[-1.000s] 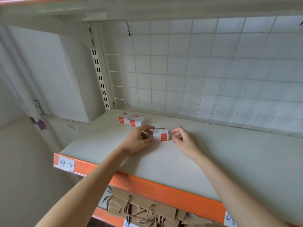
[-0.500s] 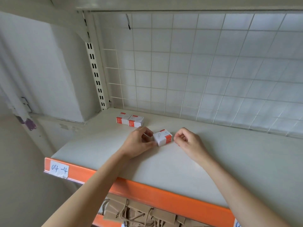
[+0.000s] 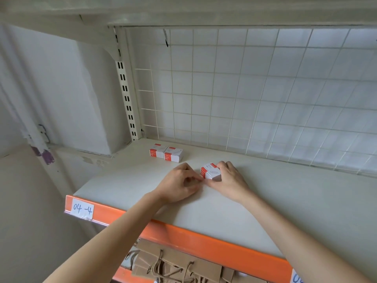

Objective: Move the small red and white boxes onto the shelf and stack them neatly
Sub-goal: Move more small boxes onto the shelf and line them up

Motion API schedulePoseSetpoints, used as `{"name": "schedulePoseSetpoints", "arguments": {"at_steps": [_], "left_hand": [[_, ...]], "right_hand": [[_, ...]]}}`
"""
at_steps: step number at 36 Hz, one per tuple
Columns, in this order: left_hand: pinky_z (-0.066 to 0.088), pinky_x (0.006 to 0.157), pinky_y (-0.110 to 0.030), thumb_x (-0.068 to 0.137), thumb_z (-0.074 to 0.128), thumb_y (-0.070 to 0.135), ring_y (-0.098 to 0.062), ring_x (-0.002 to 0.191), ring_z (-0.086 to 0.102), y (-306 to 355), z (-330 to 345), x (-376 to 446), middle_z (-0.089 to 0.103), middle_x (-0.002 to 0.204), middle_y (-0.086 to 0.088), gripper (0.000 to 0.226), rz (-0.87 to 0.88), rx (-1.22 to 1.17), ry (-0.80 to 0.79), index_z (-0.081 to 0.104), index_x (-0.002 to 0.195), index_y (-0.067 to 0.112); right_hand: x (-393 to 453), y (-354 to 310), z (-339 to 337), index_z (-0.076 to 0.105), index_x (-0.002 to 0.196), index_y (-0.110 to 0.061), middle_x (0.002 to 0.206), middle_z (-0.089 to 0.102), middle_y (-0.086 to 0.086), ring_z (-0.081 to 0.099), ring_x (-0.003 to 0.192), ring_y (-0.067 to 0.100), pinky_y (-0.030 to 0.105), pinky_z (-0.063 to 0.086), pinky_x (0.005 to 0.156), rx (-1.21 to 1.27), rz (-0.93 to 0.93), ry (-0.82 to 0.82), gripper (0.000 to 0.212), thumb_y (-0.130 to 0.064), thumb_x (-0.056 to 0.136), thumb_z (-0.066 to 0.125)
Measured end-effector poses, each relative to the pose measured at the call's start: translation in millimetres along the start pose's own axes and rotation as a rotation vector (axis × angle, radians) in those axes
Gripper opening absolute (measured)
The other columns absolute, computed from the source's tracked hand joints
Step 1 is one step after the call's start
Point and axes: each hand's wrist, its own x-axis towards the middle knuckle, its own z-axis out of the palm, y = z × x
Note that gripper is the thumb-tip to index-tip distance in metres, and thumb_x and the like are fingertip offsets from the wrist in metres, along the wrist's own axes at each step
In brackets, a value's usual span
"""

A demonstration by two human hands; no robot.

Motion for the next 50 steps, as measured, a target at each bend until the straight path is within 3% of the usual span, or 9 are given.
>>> {"name": "schedulePoseSetpoints", "arguments": {"at_steps": [4,9,15,21,25,30,35,42,50], "left_hand": [[0.045,0.082,-0.028,0.082,0.066,0.028,-0.016,0.092,0.056,2,-14,-2,0.055,0.104,-0.001,0.028,0.014,0.159,-0.055,0.069,0.109,0.022],[0.046,0.085,-0.032,0.087,0.062,0.026,-0.022,0.1,0.057,-9,-38,-10,0.058,0.109,-0.004,0.027,0.003,0.305,-0.061,0.067,0.112,0.018],[0.049,0.082,-0.033,0.088,0.06,0.026,-0.018,0.096,0.059,-26,-66,-31,0.059,0.109,-0.002,0.026,-0.071,0.368,-0.035,0.066,0.112,0.018],[0.05,0.08,-0.032,0.09,0.057,0.027,-0.018,0.095,0.061,-47,-86,-52,0.06,0.106,-0.001,0.022,-0.122,0.381,-0.013,0.067,0.108,0.019],[0.05,0.082,-0.033,0.09,0.057,0.025,-0.021,0.096,0.061,-59,-96,-59,0.06,0.108,-0.003,0.024,-0.146,0.375,-0.026,0.066,0.11,0.016],[0.048,0.083,-0.032,0.09,0.056,0.024,-0.022,0.097,0.06,-67,-106,-59,0.059,0.109,-0.004,0.025,-0.129,0.367,-0.028,0.065,0.112,0.015],[0.041,0.074,-0.024,0.091,0.054,0.026,-0.019,0.1,0.059,-74,-111,-57,0.058,0.112,-0.001,0.027,-0.102,0.371,-0.016,0.063,0.115,0.019],[0.029,0.067,-0.02,0.091,0.053,0.026,-0.021,0.103,0.057,-83,-113,-57,0.056,0.115,0.0,0.027,-0.052,0.391,-0.023,0.062,0.116,0.022],[0.033,0.069,-0.021,0.09,0.053,0.026,-0.021,0.102,0.058,-88,-115,-55,0.057,0.115,0.001,0.028,-0.027,0.365,-0.035,0.062,0.117,0.023]], "right_hand": [[9,-9,-10,0.047,0.119,-0.01,0.118,0.04,0.006,0.046,0.114,0.024,0.032,0.041,0.087,0.01,-0.069,-0.008,0.045,-0.031,0.083,0.065],[11,-27,-11,0.053,0.123,-0.013,0.118,0.041,0.006,0.04,0.118,0.022,0.031,0.041,0.088,-0.001,-0.281,0.124,0.044,-0.015,0.082,0.067],[19,-55,-3,0.054,0.123,-0.012,0.116,0.042,0.007,0.039,0.117,0.021,0.027,0.038,0.087,0.003,-0.355,0.124,0.043,-0.011,0.082,0.064],[25,-82,24,0.052,0.125,-0.016,0.118,0.042,0.004,0.044,0.117,0.019,0.029,0.041,0.093,0.048,-0.278,0.003,0.047,-0.025,0.081,0.069],[30,-98,41,0.051,0.128,-0.015,0.124,0.043,0.006,0.044,0.12,0.021,0.027,0.039,0.096,0.055,-0.253,-0.033,0.052,-0.023,0.081,0.068],[45,-119,53,0.049,0.127,-0.012,0.125,0.045,0.008,0.043,0.121,0.024,0.03,0.039,0.096,0.003,-0.227,-0.008,0.051,-0.019,0.08,0.066],[61,-136,64,0.05,0.118,-0.009,0.123,0.05,0.007,0.044,0.119,0.025,0.029,0.038,0.092,0.001,-0.209,0.067,0.042,-0.013,0.079,0.065],[66,-152,79,0.051,0.121,-0.013,0.129,0.051,0.003,0.041,0.12,0.025,0.034,0.037,0.098,-0.041,-0.155,0.111,0.046,-0.022,0.079,0.067],[65,-153,79,0.051,0.128,-0.014,0.124,0.042,0.009,0.034,0.123,0.025,0.033,0.036,0.101,-0.172,-0.132,0.1,0.053,-0.029,0.08,0.068]]}}
